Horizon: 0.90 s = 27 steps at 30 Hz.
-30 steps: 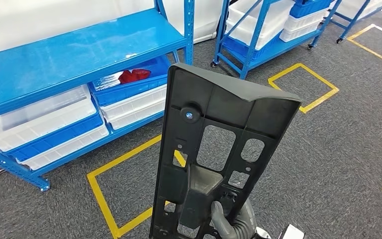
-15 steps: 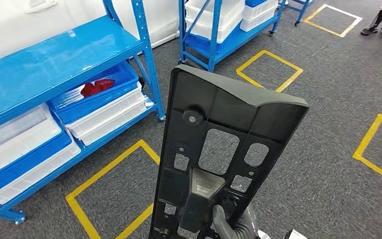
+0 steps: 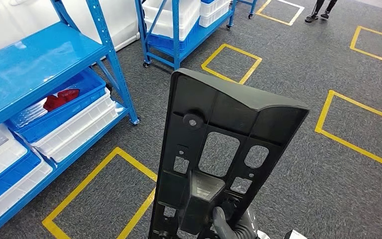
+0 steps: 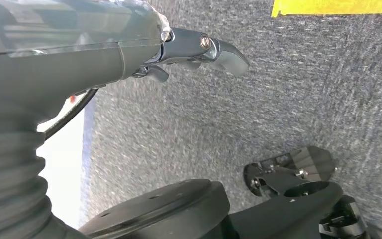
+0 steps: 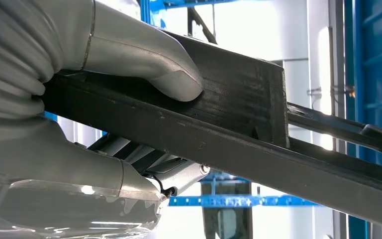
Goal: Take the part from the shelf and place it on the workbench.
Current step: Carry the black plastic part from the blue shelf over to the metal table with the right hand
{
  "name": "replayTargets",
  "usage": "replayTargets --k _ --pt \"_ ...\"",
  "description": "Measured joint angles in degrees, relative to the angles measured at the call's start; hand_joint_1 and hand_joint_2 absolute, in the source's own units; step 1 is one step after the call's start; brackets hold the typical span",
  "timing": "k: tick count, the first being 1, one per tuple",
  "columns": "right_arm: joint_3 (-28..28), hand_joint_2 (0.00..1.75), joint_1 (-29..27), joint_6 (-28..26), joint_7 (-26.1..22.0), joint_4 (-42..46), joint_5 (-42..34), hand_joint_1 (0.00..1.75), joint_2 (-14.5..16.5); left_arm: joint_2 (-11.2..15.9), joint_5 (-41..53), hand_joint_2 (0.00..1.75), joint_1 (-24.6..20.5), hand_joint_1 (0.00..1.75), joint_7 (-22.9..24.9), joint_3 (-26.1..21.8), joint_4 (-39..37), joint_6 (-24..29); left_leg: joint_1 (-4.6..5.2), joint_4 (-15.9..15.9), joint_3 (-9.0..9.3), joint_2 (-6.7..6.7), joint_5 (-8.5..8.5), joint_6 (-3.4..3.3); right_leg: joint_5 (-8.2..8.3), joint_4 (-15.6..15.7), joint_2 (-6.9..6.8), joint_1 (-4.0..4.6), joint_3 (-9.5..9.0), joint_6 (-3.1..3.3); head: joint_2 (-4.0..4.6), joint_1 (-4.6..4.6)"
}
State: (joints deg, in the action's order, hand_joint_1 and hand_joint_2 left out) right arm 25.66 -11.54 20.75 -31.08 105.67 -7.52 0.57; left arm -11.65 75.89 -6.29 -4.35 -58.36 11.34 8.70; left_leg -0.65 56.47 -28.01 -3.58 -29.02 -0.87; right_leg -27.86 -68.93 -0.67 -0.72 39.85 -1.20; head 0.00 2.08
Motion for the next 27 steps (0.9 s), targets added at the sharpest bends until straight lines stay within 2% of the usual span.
replayTargets --k 2,3,4,6,8,10,11,12,13,14,15,17,18,19,21,22,23,24,25,26,27 --pt "0.0 1.75 0.2 0.3 -0.1 0.0 0.0 1.55 0.0 0.0 0.1 1.75 0.0 0.0 0.1 0.0 0.0 0.0 0.2 0.0 0.37 -1.06 -0.4 0.41 2.26 7.8 -2.71 0.56 -4.26 0.76 0.0 0.0" --pt "0.0 1.75 0.3 0.4 -0.2 0.0 -0.1 1.55 0.0 0.0 0.2 1.75 0.0 0.0 0.1 0.0 0.0 0.0 0.33 0.1 0.51 -1.52 -0.58 0.66 2.52 9.8 -3.57 0.9 -5.28 1.17 0.0 0.0" --pt "0.0 1.75 0.4 0.4 -0.2 0.0 -0.1 1.55 0.0 0.0 0.2 1.75 0.0 0.0 0.1 0.0 0.0 0.0 0.45 0.0 0.6 -1.95 -0.71 0.91 2.25 10.4 -3.87 1.21 -5.46 1.53 0.0 0.0" --pt "-0.1 1.75 0.4 0.4 -0.3 0.0 -0.2 1.55 0.0 0.1 0.2 1.75 0.0 0.0 0.2 0.0 0.0 0.0 0.5 -0.1 0.85 -2.67 -1.04 1.47 2.41 10.7 -2.48 1.17 -5.35 2.1 -0.01 0.0" --pt "-0.1 1.75 0.5 0.4 -0.4 0.0 -0.3 1.55 0.0 0.1 0.2 1.75 0.0 0.0 0.2 0.0 0.0 0.0 0.34 1.8 0.34 -0.87 -2.6 1.98 2.67 11.2 -1.21 0.78 -5.57 2.77 -0.01 0.01" --pt "-0.2 1.75 0.6 0.4 -0.4 0.0 -0.4 1.55 0.0 0.2 0.2 1.75 -0.2 0.0 0.1 0.0 0.0 0.0 0.18 8.1 -2.43 1.94 -6.01 2.27 2.78 11.5 0.01 0.6 -5.75 3.25 0.0 0.01" --pt "-0.2 1.75 0.6 0.4 -0.4 -0.1 -0.4 1.55 0.0 0.2 0.2 1.75 -0.3 0.0 0.0 0.0 0.0 0.0 0.16 12.1 -4.35 2.54 -7.66 2.37 2.79 11.5 0.68 0.62 -5.76 3.36 0.0 0.01" --pt "-0.2 1.75 0.6 0.4 -0.4 -0.2 -0.4 1.55 0.0 0.2 0.2 1.75 -0.6 0.0 0.0 0.0 0.0 -0.1 0.14 15.2 -5.89 2.77 -8.48 2.46 2.78 11.4 1.43 0.64 -5.8 3.39 0.0 0.01" --pt "-0.2 1.75 0.6 0.4 -0.4 -0.2 -0.4 1.55 0.0 0.2 0.2 1.75 -0.8 0.0 0.0 0.0 0.0 -0.1 0.1 16.4 -6.62 2.86 -8.19 2.51 2.77 11.4 2.26 0.65 -5.87 3.38 0.0 0.0" --pt "-0.2 1.75 0.6 0.4 -0.4 -0.3 -0.4 1.55 0.0 0.3 0.2 1.75 -0.8 0.0 0.0 0.0 0.0 -0.1 0.03 15.5 -6.36 2.94 -6.77 2.51 2.75 11.3 3.14 0.62 -5.96 3.34 0.0 0.0" --pt "-0.2 1.75 0.6 0.4 -0.4 -0.3 -0.4 1.55 0.0 0.3 0.3 1.75 -0.8 0.0 0.0 0.0 0.0 -0.2 -0.08 12.5 -5.23 3.27 -4.5 2.49 2.71 11.2 4.03 0.58 -6.06 3.24 0.0 0.0" --pt "-0.2 1.75 0.6 0.4 -0.4 -0.3 -0.4 1.55 0.0 0.4 0.3 1.75 -0.6 0.0 0.1 0.0 0.0 -0.2 -0.42 5.3 -2.44 5.65 -0.7 2.37 2.6 10.8 5.71 0.52 -5.95 2.8 0.0 0.0" --pt "-0.2 1.75 0.6 0.4 -0.5 -0.3 -0.4 1.55 0.0 0.4 0.3 1.75 -0.6 0.0 0.1 0.0 0.0 -0.2 -0.53 2.8 -1.59 6.8 0.04 2.2 2.66 10.5 6.39 0.51 -5.64 2.43 -0.01 0.01" --pt "-0.2 1.75 0.5 0.4 -0.5 -0.3 -0.4 1.55 0.0 0.4 0.3 1.75 -0.6 0.0 0.1 0.0 0.0 -0.2 -0.55 1.6 -1.28 7.58 0.08 1.96 2.8 10.4 6.99 0.48 -5.24 2.01 -0.01 0.01" --pt "-0.3 1.75 0.4 0.4 -0.5 -0.3 -0.4 1.55 0.0 0.4 0.3 1.75 -0.7 0.0 0.2 0.0 0.0 -0.3 -0.47 1.0 -1.23 7.02 -0.02 1.24 3.24 10.5 8.0 0.39 -4.63 1.16 -0.01 0.01" --pt "-0.3 1.75 0.4 0.4 -0.5 -0.3 -0.4 1.55 0.0 0.3 0.3 1.75 -0.8 0.0 0.2 0.0 0.0 -0.3 -0.48 0.8 -1.13 6.41 0.19 0.85 3.12 10.2 7.61 0.41 -4.41 0.86 0.0 0.0" --pt "-0.4 1.75 0.4 0.5 -0.5 -0.3 -0.4 1.55 0.0 0.3 0.3 1.75 -0.8 0.0 0.2 0.0 0.0 -0.3 -0.53 0.5 -0.98 5.71 0.38 0.48 2.43 9.1 6.49 0.48 -3.87 0.62 0.0 0.0" --pt "-0.4 1.75 0.4 0.5 -0.6 -0.3 -0.4 1.55 0.0 0.2 0.3 1.75 -0.7 0.0 0.2 0.0 0.0 -0.3 -0.58 0.3 -0.88 4.91 0.53 0.16 1.08 6.8 4.94 0.52 -2.77 0.43 0.0 0.0" --pt "-0.4 1.75 0.5 0.5 -0.6 -0.3 -0.4 1.55 0.0 0.2 0.3 1.75 -0.6 0.0 0.2 0.0 0.0 -0.3 -0.42 0.2 -0.83 4.08 0.54 -0.03 -0.73 3.3 3.14 0.52 -1.13 0.26 0.0 0.0" --pt "-0.4 1.75 0.5 0.6 -0.7 -0.3 -0.5 1.55 -0.1 0.2 0.3 1.75 -0.5 0.0 0.2 0.0 0.0 -0.3 -0.27 0.2 -0.84 3.26 0.51 -0.15 -2.57 -0.8 2.02 0.44 0.82 0.09 0.0 0.0" --pt "-0.4 1.75 0.6 0.6 -0.7 -0.4 -0.5 1.55 -0.1 0.2 0.2 1.75 -0.4 0.0 0.2 0.0 0.0 -0.3 -0.13 0.2 -0.83 2.43 0.44 -0.21 -3.83 -4.2 1.45 0.33 2.52 -0.05 0.0 0.0"
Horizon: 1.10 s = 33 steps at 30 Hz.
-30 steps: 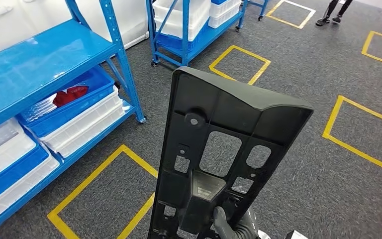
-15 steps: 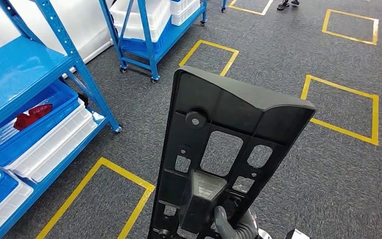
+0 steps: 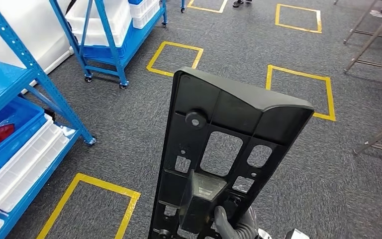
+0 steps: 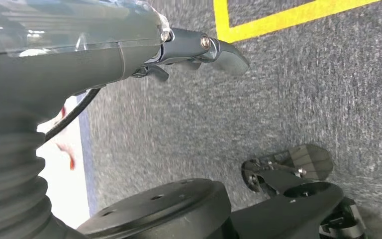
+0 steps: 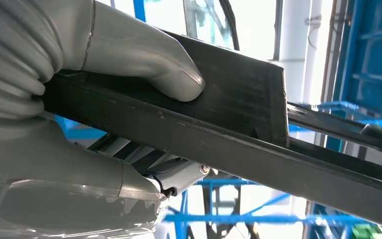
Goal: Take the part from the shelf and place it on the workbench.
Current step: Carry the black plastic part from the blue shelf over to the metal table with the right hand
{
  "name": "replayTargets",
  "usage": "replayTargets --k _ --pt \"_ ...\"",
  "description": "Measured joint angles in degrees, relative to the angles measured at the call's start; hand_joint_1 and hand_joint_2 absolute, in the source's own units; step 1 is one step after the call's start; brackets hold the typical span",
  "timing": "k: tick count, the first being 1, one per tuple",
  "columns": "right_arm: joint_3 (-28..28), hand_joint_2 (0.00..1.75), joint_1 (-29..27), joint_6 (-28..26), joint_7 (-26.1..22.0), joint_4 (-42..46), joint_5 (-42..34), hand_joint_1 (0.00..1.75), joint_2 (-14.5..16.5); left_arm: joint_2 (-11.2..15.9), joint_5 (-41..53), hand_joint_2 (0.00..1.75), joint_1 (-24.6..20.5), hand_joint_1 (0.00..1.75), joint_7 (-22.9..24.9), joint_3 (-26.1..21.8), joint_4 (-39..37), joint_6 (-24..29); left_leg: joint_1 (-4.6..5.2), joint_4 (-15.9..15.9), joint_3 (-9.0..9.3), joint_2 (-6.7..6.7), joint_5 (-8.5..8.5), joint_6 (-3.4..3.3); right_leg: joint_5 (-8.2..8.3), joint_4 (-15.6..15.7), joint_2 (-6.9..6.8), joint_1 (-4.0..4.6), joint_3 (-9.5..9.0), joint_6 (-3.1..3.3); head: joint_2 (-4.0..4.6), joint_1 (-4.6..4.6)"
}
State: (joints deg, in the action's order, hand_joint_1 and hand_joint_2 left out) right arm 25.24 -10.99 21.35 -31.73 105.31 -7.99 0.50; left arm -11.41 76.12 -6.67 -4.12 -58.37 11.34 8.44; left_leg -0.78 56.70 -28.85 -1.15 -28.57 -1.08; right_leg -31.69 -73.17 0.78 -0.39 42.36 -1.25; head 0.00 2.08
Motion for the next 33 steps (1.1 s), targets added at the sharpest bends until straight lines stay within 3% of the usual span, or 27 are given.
replayTargets --k 1,2,4,6,7,9,10,12,14,16,17,18,20,21,23,25,27,29,31,32,33 --pt "0.0 1.75 0.0 0.0 0.0 0.0 0.0 1.55 0.0 0.0 0.0 1.75 0.0 0.0 0.0 0.0 0.0 0.0 0.09 0.0 0.04 -0.81 -0.07 -0.02 -0.28 -1.8 -0.3 -0.09 0.85 -0.06 0.0 0.0" --pt "0.0 1.75 0.0 0.1 0.0 -0.1 0.0 1.55 0.0 0.0 -0.1 1.75 0.1 0.0 0.0 0.0 0.0 0.0 0.14 0.0 0.13 -1.59 -0.18 0.01 0.53 -1.3 -0.52 -0.15 0.5 -0.05 0.0 0.0" --pt "0.0 1.75 0.0 0.2 0.0 -0.1 -0.1 1.55 0.0 0.0 -0.3 1.75 0.1 0.0 0.0 0.0 0.0 0.0 0.19 0.0 0.52 -2.93 -0.47 0.23 4.09 5.8 -1.79 -0.08 -3.43 0.3 0.0 0.0" --pt "0.0 1.75 0.3 0.5 0.2 -0.1 -0.1 1.55 0.0 0.0 -0.4 1.75 0.1 0.0 0.0 0.0 0.0 0.0 0.4 0.0 0.81 -3.95 -0.84 0.66 6.06 12.8 -3.86 0.56 -7.2 0.98 0.0 0.0" --pt "0.0 1.75 0.5 0.7 0.3 -0.1 -0.2 1.55 0.0 0.1 -0.4 1.75 0.2 0.0 0.0 0.0 0.0 0.1 0.49 0.0 0.92 -4.42 -1.02 0.93 6.16 14.4 -4.43 0.88 -7.93 1.33 -0.01 0.0" --pt "0.0 1.75 0.8 0.9 0.4 -0.2 -0.4 1.55 0.0 0.1 -0.5 1.75 0.1 0.0 0.0 0.0 0.0 0.1 0.59 -0.2 1.22 -5.44 -1.24 1.49 6.04 14.8 -3.51 1.11 -7.85 1.92 -0.01 0.0" --pt "0.0 1.75 1.0 0.9 0.4 -0.2 -0.5 1.55 0.0 0.1 -0.5 1.75 0.0 0.0 0.1 0.0 0.0 0.1 0.52 -0.1 1.38 -5.2 -1.51 1.78 6.14 15.1 -2.91 0.99 -7.94 2.19 -0.01 0.0" --pt "0.0 1.75 1.5 1.2 0.5 -0.4 -0.9 1.55 0.0 0.2 -0.7 1.75 -0.1 0.0 0.1 0.0 0.0 0.1 0.35 2.5 0.48 -2.84 -3.35 2.19 6.43 15.7 -1.73 0.6 -8.23 2.83 0.0 0.01" --pt "-0.1 1.75 2.3 1.7 0.7 -0.8 -1.2 1.55 0.2 0.3 -1.0 1.75 -0.1 0.0 -0.1 -0.2 0.0 0.1 0.21 9.7 -2.94 -0.18 -7.03 2.36 6.52 15.8 -0.5 0.5 -8.33 3.25 0.0 0.01" --pt "0.0 1.75 2.7 2.0 1.0 -1.2 -1.4 1.55 0.2 0.3 -1.3 1.75 -0.4 0.0 -0.2 -0.3 0.0 0.2 0.2 16.2 -6.22 0.38 -8.95 2.45 6.51 15.8 0.94 0.6 -8.42 3.38 0.0 0.0" --pt "0.0 1.75 2.7 2.1 1.1 -1.4 -1.4 1.55 0.2 0.3 -1.4 1.75 -0.5 0.0 -0.3 -0.3 0.0 0.2 0.18 16.6 -6.58 0.46 -8.16 2.44 6.49 15.7 1.74 0.62 -8.51 3.36 0.0 0.0" --pt "0.0 1.75 2.8 2.1 1.2 -1.6 -1.4 1.55 0.2 0.3 -1.4 1.75 -0.5 0.0 -0.3 -0.3 0.0 0.3 0.15 14.6 -5.9 0.63 -6.26 2.36 6.45 15.6 2.58 0.6 -8.62 3.31 0.0 0.0" --pt "-0.1 1.75 3.0 2.3 1.2 -1.9 -1.5 1.55 0.3 0.3 -1.5 1.75 -0.2 0.0 -0.4 -0.4 0.0 0.4 -0.02 7.1 -2.94 2.7 -1.74 2.17 6.3 15.3 4.26 0.57 -8.74 2.98 0.0 0.0" --pt "-0.1 1.75 3.2 2.5 1.2 -2.0 -1.6 1.55 0.3 0.3 -1.5 1.75 -0.1 0.0 -0.4 -0.4 0.0 0.4 -0.15 3.7 -1.69 4.01 -0.54 2.04 6.26 15.1 5.03 0.56 -8.57 2.72 0.0 0.0" --pt "0.0 1.75 3.5 2.7 1.2 -2.3 -1.6 1.55 0.3 0.2 -1.6 1.75 0.0 0.0 -0.5 -0.5 0.0 0.5 -0.11 1.1 -0.81 5.5 -0.34 1.65 6.47 14.8 6.27 0.4 -7.98 1.99 -0.01 0.01" --pt "0.0 1.75 3.6 2.8 1.3 -2.6 -1.6 1.55 0.3 0.1 -1.6 1.75 -0.1 0.0 -0.5 -0.6 0.0 0.5 -0.07 0.6 -0.63 4.39 -0.12 0.98 6.78 14.9 7.13 0.24 -7.54 1.24 -0.02 0.01" --pt "0.0 1.75 3.8 2.8 1.2 -2.7 -1.7 1.55 0.3 -0.1 -1.5 1.75 0.0 0.0 -0.5 -0.6 0.0 0.5 -0.21 0.1 -0.38 2.86 0.25 0.25 5.54 13.0 4.98 0.44 -6.51 0.74 -0.01 -0.01" --pt "0.0 1.75 4.0 2.8 1.2 -2.9 -1.7 1.55 0.2 -0.1 -1.3 1.75 0.2 0.0 -0.5 -0.7 0.0 0.5 -0.04 -0.1 -0.31 1.16 0.32 -0.18 2.16 6.6 1.4 0.43 -3.48 0.36 0.0 -0.01" --pt "0.0 1.75 4.1 2.8 1.2 -3.3 -1.9 1.55 0.2 -0.1 -1.2 1.75 0.3 0.0 -0.4 -0.7 0.0 0.5 0.22 -0.1 -0.29 -0.52 0.16 -0.32 -0.4 -0.3 -0.02 0.08 -0.13 0.0 0.0 0.0" --pt "0.0 1.75 4.0 2.8 1.2 -3.4 -1.9 1.55 0.2 -0.1 -1.1 1.75 0.3 0.0 -0.3 -0.7 0.0 0.5 0.28 -0.1 -0.21 -1.32 0.05 -0.3 -0.3 -1.4 -0.31 -0.09 0.36 -0.11 0.0 0.0" --pt "0.0 1.75 4.0 2.8 1.1 -3.5 -2.0 1.55 0.1 -0.1 -1.0 1.75 0.3 0.0 -0.2 -0.7 0.0 0.5 0.31 -0.1 -0.08 -2.06 -0.09 -0.23 0.87 -0.1 -0.58 -0.21 -0.36 -0.16 0.0 0.0"
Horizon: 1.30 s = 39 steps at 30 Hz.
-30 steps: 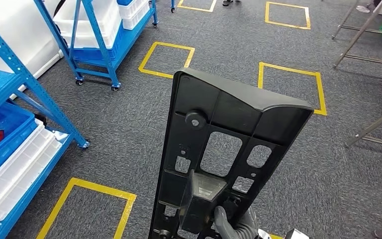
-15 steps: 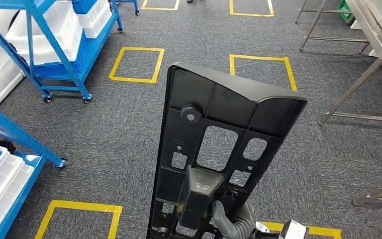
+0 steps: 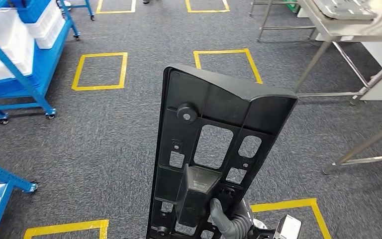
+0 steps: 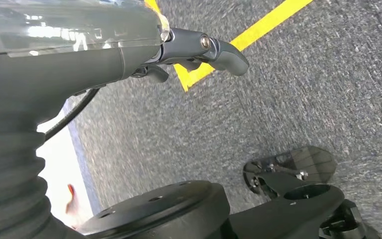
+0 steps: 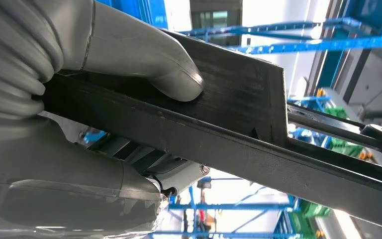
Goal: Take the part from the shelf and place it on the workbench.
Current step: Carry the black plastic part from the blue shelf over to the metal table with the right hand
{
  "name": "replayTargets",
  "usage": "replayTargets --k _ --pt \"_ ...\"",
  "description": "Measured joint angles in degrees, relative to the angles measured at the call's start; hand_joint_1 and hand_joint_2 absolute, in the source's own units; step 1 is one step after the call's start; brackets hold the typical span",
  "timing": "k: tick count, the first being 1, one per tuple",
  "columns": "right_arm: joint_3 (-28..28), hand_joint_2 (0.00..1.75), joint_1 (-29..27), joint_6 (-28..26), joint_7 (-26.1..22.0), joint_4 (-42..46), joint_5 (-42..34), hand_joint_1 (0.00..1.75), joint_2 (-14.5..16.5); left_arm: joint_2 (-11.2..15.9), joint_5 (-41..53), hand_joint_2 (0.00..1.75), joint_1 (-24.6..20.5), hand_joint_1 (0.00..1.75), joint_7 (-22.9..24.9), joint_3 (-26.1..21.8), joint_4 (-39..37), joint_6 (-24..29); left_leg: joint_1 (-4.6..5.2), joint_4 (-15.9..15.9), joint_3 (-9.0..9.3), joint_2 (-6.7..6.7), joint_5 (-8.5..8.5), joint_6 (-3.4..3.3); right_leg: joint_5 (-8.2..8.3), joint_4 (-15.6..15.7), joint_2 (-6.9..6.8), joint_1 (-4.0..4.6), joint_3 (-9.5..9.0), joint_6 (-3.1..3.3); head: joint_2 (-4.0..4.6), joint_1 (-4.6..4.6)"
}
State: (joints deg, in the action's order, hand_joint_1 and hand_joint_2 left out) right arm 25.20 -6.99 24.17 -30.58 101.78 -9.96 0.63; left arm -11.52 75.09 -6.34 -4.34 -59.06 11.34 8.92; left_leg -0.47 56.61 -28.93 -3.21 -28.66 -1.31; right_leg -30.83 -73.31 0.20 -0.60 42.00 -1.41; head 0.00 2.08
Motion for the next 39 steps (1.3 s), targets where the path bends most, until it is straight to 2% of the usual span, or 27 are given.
replayTargets --k 1,3,5,6,7,9,11,13,14,15,16,18,20,21,22,23,24,25,27,29,30,31,33,35,37,38,39 --pt "0.0 1.75 0.0 0.0 -0.1 -0.1 0.0 1.55 0.0 0.0 0.1 1.75 0.0 0.0 0.1 0.0 0.0 0.0 0.01 0.0 0.22 -0.69 -0.18 0.12 1.89 3.3 -0.59 -0.06 -1.81 0.04 0.0 0.0" --pt "0.0 1.75 0.0 -0.1 -0.2 -0.1 0.0 1.55 -0.1 0.0 0.3 1.75 0.0 0.0 0.2 0.0 0.0 0.0 0.19 0.1 0.7 -1.83 -0.65 0.54 4.65 11.2 -3.56 0.4 -5.94 0.49 0.0 0.0" --pt "-0.1 1.75 0.0 -0.5 -0.6 -0.1 0.0 1.55 -0.1 0.0 0.7 1.75 0.0 0.0 0.3 0.0 0.0 0.0 0.46 0.1 0.98 -2.93 -1.06 1.09 4.99 14.6 -5.61 1.15 -7.54 1.29 -0.01 0.0" --pt "-0.2 1.75 -0.1 -0.8 -0.7 -0.1 0.0 1.55 -0.1 0.0 0.9 1.75 -0.1 0.0 0.4 0.0 0.0 0.0 0.58 0.1 1.08 -3.57 -1.23 1.35 4.86 14.8 -5.33 1.46 -7.49 1.68 -0.01 0.0" --pt "-0.3 1.75 -0.4 -1.1 -0.9 0.0 0.0 1.55 -0.1 0.0 1.2 1.75 -0.2 0.0 0.6 0.1 0.0 0.0 0.54 0.1 1.19 -4.11 -1.46 1.64 4.92 14.9 -4.49 1.33 -7.46 2.05 -0.01 0.0" --pt "-0.5 1.75 -0.8 -1.7 -1.0 0.5 0.3 1.55 -0.1 0.1 1.6 1.75 -0.5 0.0 0.9 0.4 0.0 -0.2 0.32 1.6 0.87 -2.63 -2.76 2.2 5.07 15.3 -2.96 1.05 -7.64 2.72 -0.01 0.01" --pt "-0.6 1.75 -1.0 -2.1 -0.9 0.9 0.5 1.55 0.0 0.1 1.8 1.75 -0.8 0.0 1.3 0.7 0.0 -0.4 0.08 7.5 -1.73 0.64 -5.87 2.55 5.18 15.6 -1.49 0.82 -7.83 3.26 -0.01 0.01" --pt "-0.6 1.75 -1.0 -2.3 -0.5 1.1 0.6 1.55 0.1 0.1 1.8 1.75 -1.2 0.0 1.6 0.7 0.0 -0.5 0.03 15.1 -5.62 2.09 -8.52 2.73 5.17 15.5 0.18 0.81 -7.93 3.48 0.0 0.01" --pt "-0.6 1.75 -1.0 -2.3 -0.1 1.1 0.7 1.55 0.2 0.2 1.8 1.75 -1.5 0.0 1.8 0.7 0.0 -0.6 0.01 17.0 -6.76 2.31 -8.46 2.77 5.15 15.4 1.09 0.82 -8.02 3.48 0.0 0.01" --pt "-0.7 1.75 -1.0 -2.3 0.2 1.2 0.7 1.55 0.3 0.2 1.8 1.75 -1.6 0.0 2.0 0.7 0.0 -0.6 -0.04 16.6 -6.89 2.45 -7.17 2.76 5.12 15.4 2.01 0.79 -8.15 3.44 0.0 0.01" --pt "-0.7 1.75 -1.0 -2.3 0.6 1.2 0.8 1.55 0.4 0.2 1.8 1.75 -1.7 0.0 2.2 0.7 0.0 -0.6 -0.13 14.0 -6.07 2.78 -4.92 2.74 5.05 15.2 2.95 0.74 -8.29 3.34 0.0 0.01" --pt "-0.7 1.75 -0.8 -2.2 1.0 1.4 0.8 1.55 0.6 0.3 1.7 1.75 -1.5 0.0 2.4 0.7 0.0 -0.6 -0.46 6.6 -3.47 5.12 -0.73 2.69 4.83 14.8 4.68 0.64 -8.27 2.91 0.0 0.01" --pt "-0.7 1.75 -0.5 -2.1 1.3 1.5 0.7 1.55 0.9 0.3 1.6 1.75 -1.4 0.0 2.5 0.7 0.0 -0.6 -0.62 2.5 -2.04 7.17 0.3 2.27 4.88 14.3 6.05 0.54 -7.7 2.2 -0.01 0.01" --pt "-0.7 1.75 -0.3 -2.0 1.4 1.5 0.6 1.55 1.0 0.3 1.6 1.75 -1.4 0.0 2.5 0.7 0.0 -0.6 -0.51 2.1 -1.91 7.24 0.04 1.92 5.06 14.4 6.6 0.48 -7.41 1.79 -0.01 0.01" --pt "-0.7 1.75 -0.2 -2.0 1.6 1.6 0.6 1.55 1.0 0.2 1.5 1.75 -1.5 0.0 2.5 0.7 0.0 -0.6 -0.52 1.8 -1.83 6.75 0.07 1.45 5.3 14.5 7.15 0.42 -7.19 1.38 -0.01 0.01" --pt "-0.7 1.75 -0.2 -1.9 1.7 1.6 0.5 1.55 1.1 0.2 1.5 1.75 -1.5 0.0 2.5 0.7 0.0 -0.6 -0.54 1.5 -1.73 6.13 0.3 1.03 5.29 14.5 6.94 0.42 -7.04 1.06 0.0 0.0" --pt "-0.7 1.75 0.0 -1.8 1.7 1.5 0.4 1.55 1.1 0.1 1.5 1.75 -1.5 0.0 2.5 0.7 0.0 -0.6 -0.6 1.2 -1.61 5.46 0.53 0.62 4.77 13.7 5.92 0.52 -6.64 0.78 0.0 0.0" --pt "-0.7 1.75 0.2 -1.7 1.8 1.5 0.3 1.55 1.1 0.1 1.4 1.75 -1.4 0.0 2.5 0.7 0.0 -0.6 -0.67 0.9 -1.51 4.7 0.74 0.29 3.63 11.9 4.42 0.62 -5.76 0.56 0.0 0.0" --pt "-0.7 1.75 0.8 -1.4 1.9 1.5 0.1 1.55 1.1 0.0 1.2 1.75 -1.1 0.0 2.5 0.7 0.0 -0.5 -0.46 0.7 -1.52 3.16 0.81 -0.03 -0.04 4.9 1.22 0.52 -2.53 0.18 0.0 0.0" --pt "-0.7 1.75 1.0 -1.2 2.1 1.3 -0.1 1.55 1.1 0.1 1.1 1.75 -1.0 0.0 2.5 0.7 0.0 -0.5 -0.25 0.7 -1.51 1.63 0.69 -0.08 -2.07 -1.1 0.22 0.29 0.21 -0.08 0.0 0.0" --pt "-0.7 1.75 1.0 -1.2 2.2 1.2 -0.1 1.55 1.1 0.1 1.1 1.75 -0.9 0.0 2.5 0.7 0.0 -0.4 -0.2 0.7 -1.44 0.91 0.6 -0.06 -1.53 -1.2 0.0 0.24 0.11 -0.09 0.0 0.0" --pt "-0.7 1.75 1.1 -1.2 2.2 1.1 -0.2 1.55 1.1 0.1 1.1 1.75 -0.9 0.0 2.5 0.7 0.0 -0.4 -0.16 0.7 -1.3 0.22 0.48 0.01 -0.03 1.2 -0.31 0.24 -1.22 0.0 0.0 0.0" --pt "-0.7 1.75 1.4 -1.2 2.3 1.1 -0.2 1.55 1.3 0.1 1.1 1.75 -0.8 0.0 2.6 0.7 0.0 -0.3 -0.03 0.7 -0.89 -0.94 0.18 0.29 3.3 9.5 -2.38 0.62 -5.77 0.53 0.0 0.0" --pt "-0.7 1.75 1.8 -1.2 2.5 1.1 -0.4 1.55 1.5 0.1 1.2 1.75 -0.7 0.0 2.6 0.7 0.0 -0.2 0.18 0.8 -0.57 -1.9 -0.16 0.8 4.43 14.5 -4.05 1.24 -8.31 1.3 0.0 0.0" --pt "-0.7 1.75 2.0 -1.2 2.7 1.1 -0.5 1.55 1.7 0.2 1.2 1.75 -0.7 0.0 2.6 0.7 0.0 -0.1 0.32 0.6 -0.26 -2.95 -0.41 1.33 4.31 15.1 -3.35 1.53 -8.35 1.94 0.0 0.0" --pt "-0.7 1.75 2.0 -1.2 2.8 1.1 -0.6 1.55 1.8 0.2 1.2 1.75 -0.7 0.0 2.5 0.7 0.0 0.0 0.26 0.7 -0.11 -2.95 -0.62 1.63 4.4 15.3 -2.72 1.37 -8.43 2.22 -0.01 0.0" --pt "-0.7 1.75 2.0 -1.1 2.9 1.1 -0.6 1.55 1.9 0.3 1.2 1.75 -0.7 0.0 2.5 0.7 0.0 0.1 0.21 1.2 -0.18 -2.22 -1.12 1.89 4.54 15.6 -2.09 1.16 -8.57 2.56 -0.01 0.0"
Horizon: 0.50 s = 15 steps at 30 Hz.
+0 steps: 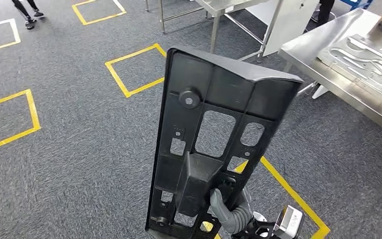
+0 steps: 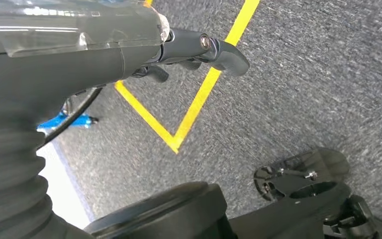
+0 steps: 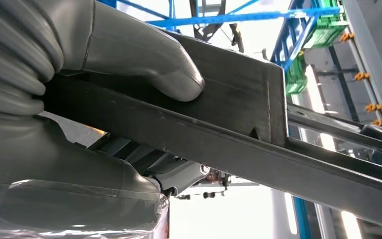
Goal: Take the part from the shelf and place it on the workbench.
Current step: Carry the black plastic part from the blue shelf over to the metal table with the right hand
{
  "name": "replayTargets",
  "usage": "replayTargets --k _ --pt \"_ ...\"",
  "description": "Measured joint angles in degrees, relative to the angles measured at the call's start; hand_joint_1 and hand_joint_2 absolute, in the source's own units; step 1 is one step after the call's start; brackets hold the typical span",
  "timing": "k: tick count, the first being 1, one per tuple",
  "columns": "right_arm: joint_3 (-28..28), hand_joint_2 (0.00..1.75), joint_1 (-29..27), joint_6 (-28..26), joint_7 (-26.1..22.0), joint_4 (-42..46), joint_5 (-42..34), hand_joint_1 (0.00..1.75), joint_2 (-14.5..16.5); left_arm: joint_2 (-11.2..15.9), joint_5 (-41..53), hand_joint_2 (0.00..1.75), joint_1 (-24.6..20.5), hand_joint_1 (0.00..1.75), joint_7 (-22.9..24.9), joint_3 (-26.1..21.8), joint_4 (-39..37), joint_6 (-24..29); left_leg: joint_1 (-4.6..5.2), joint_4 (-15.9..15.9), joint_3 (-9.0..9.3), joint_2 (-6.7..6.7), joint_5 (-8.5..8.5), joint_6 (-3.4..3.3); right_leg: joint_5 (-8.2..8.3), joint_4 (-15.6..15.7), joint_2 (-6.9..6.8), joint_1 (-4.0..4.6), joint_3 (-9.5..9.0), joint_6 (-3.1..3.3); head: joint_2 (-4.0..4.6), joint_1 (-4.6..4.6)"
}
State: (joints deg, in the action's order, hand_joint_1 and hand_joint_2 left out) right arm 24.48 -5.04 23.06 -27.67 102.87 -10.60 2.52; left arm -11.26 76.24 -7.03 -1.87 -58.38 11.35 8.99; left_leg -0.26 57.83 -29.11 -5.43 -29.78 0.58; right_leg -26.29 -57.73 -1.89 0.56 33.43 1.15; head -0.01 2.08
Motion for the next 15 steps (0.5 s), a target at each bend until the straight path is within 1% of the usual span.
replayTargets --k 1,2,3,4,5,6,7,8,9,10,11,12,13,14,15 --pt "0.0 1.75 0.0 0.1 0.0 0.0 0.0 1.55 0.1 0.1 -0.1 1.75 0.0 0.0 -0.1 0.0 0.0 0.0 -0.06 1.6 -0.59 1.17 -1.07 0.23 0.15 0.3 0.6 -0.24 -0.16 0.32 0.0 0.0" --pt "0.0 1.75 0.1 0.1 0.1 0.0 -0.1 1.55 0.3 0.1 -0.2 1.75 0.0 0.0 -0.2 0.0 0.0 0.1 -0.17 4.4 -1.86 2.64 -2.69 0.42 0.23 0.4 1.16 -0.41 -0.28 0.57 0.0 0.0" --pt "0.0 1.75 0.1 0.1 0.1 0.0 -0.1 1.55 0.4 0.2 -0.3 1.75 -0.1 0.0 -0.3 0.0 0.0 0.1 -0.19 8.2 -3.59 3.7 -4.54 0.54 0.23 0.4 1.74 -0.42 -0.32 0.75 0.0 0.01" --pt "0.0 1.75 0.1 0.1 0.1 -0.1 -0.1 1.55 0.5 0.2 -0.4 1.75 -0.2 0.0 -0.4 -0.1 0.0 0.1 -0.21 12.1 -5.4 4.15 -6.13 0.66 0.21 0.4 2.39 -0.38 -0.34 0.83 0.0 0.01" --pt "0.0 1.75 0.1 0.2 0.1 -0.1 -0.1 1.55 0.5 0.2 -0.5 1.75 -0.4 0.0 -0.5 -0.1 0.0 0.1 -0.22 14.9 -6.7 4.32 -6.85 0.73 0.2 0.4 3.12 -0.35 -0.41 0.87 0.0 0.01" --pt "0.0 1.75 0.1 0.2 0.1 -0.1 -0.1 1.55 0.6 0.2 -0.6 1.75 -0.6 0.0 -0.6 -0.2 0.0 0.1 -0.25 15.8 -7.15 4.39 -6.38 0.76 0.17 0.4 3.93 -0.33 -0.5 0.86 0.0 0.01" --pt "0.0 1.75 0.1 0.2 0.1 -0.2 -0.1 1.55 0.6 0.2 -0.6 1.75 -0.6 0.0 -0.6 -0.2 0.0 0.1 -0.3 14.4 -6.63 4.53 -4.82 0.72 0.13 0.3 4.79 -0.34 -0.63 0.81 0.01 0.0" --pt "0.0 1.75 0.1 0.2 0.1 -0.2 -0.1 1.55 0.6 0.2 -0.6 1.75 -0.5 0.0 -0.6 -0.2 0.0 0.1 -0.39 10.9 -5.25 5.15 -2.34 0.64 0.06 0.2 5.72 -0.38 -0.77 0.7 0.01 0.0" --pt "0.0 1.75 0.1 0.2 0.1 -0.2 -0.1 1.55 0.6 0.2 -0.6 1.75 -0.4 0.0 -0.6 -0.2 0.0 0.1 -0.52 7.1 -3.74 6.51 -0.34 0.52 -0.02 0.1 6.53 -0.41 -0.82 0.51 0.01 0.0" --pt "0.0 1.75 0.2 0.2 0.1 -0.2 -0.1 1.55 0.7 0.2 -0.6 1.75 -0.2 0.0 -0.6 -0.2 0.0 0.1 -0.64 3.7 -2.4 7.86 1.08 0.39 -0.05 -0.1 7.33 -0.43 -0.69 0.26 0.01 0.0" --pt "0.0 1.75 0.2 0.2 0.1 -0.2 -0.1 1.55 0.7 0.2 -0.5 1.75 -0.2 0.0 -0.6 -0.2 0.0 0.1 -0.7 1.3 -1.52 8.97 1.65 0.22 0.0 -0.3 8.0 -0.49 -0.37 -0.06 0.0 0.01" --pt "0.0 1.75 0.2 0.3 0.1 -0.2 -0.1 1.55 0.8 0.2 -0.5 1.75 -0.2 0.0 -0.7 -0.2 0.0 0.1 -0.68 0.5 -1.25 9.52 1.37 0.03 0.15 -0.3 8.54 -0.56 0.03 -0.41 0.0 0.01" --pt "0.0 1.75 0.2 0.3 0.1 -0.2 -0.1 1.55 0.8 0.1 -0.5 1.75 -0.2 0.0 -0.7 -0.3 0.0 0.1 -0.62 0.0 -1.13 9.2 1.32 -0.2 0.35 -0.3 9.13 -0.65 0.37 -0.8 0.0 0.01" --pt "0.0 1.75 0.1 0.4 0.1 -0.2 -0.1 1.55 0.8 0.1 -0.5 1.75 -0.3 0.0 -0.8 -0.3 0.0 0.1 -0.7 -0.3 -1.03 8.63 1.33 -0.54 0.44 -0.3 9.41 -0.71 0.59 -1.15 0.0 0.01" --pt "0.0 1.75 0.0 0.4 0.1 -0.2 -0.1 1.55 0.8 0.1 -0.4 1.75 -0.3 0.0 -0.8 -0.3 0.0 0.1 -0.79 -0.6 -0.89 8.02 1.49 -0.88 0.24 -0.5 8.71 -0.62 0.77 -1.48 0.01 0.01"
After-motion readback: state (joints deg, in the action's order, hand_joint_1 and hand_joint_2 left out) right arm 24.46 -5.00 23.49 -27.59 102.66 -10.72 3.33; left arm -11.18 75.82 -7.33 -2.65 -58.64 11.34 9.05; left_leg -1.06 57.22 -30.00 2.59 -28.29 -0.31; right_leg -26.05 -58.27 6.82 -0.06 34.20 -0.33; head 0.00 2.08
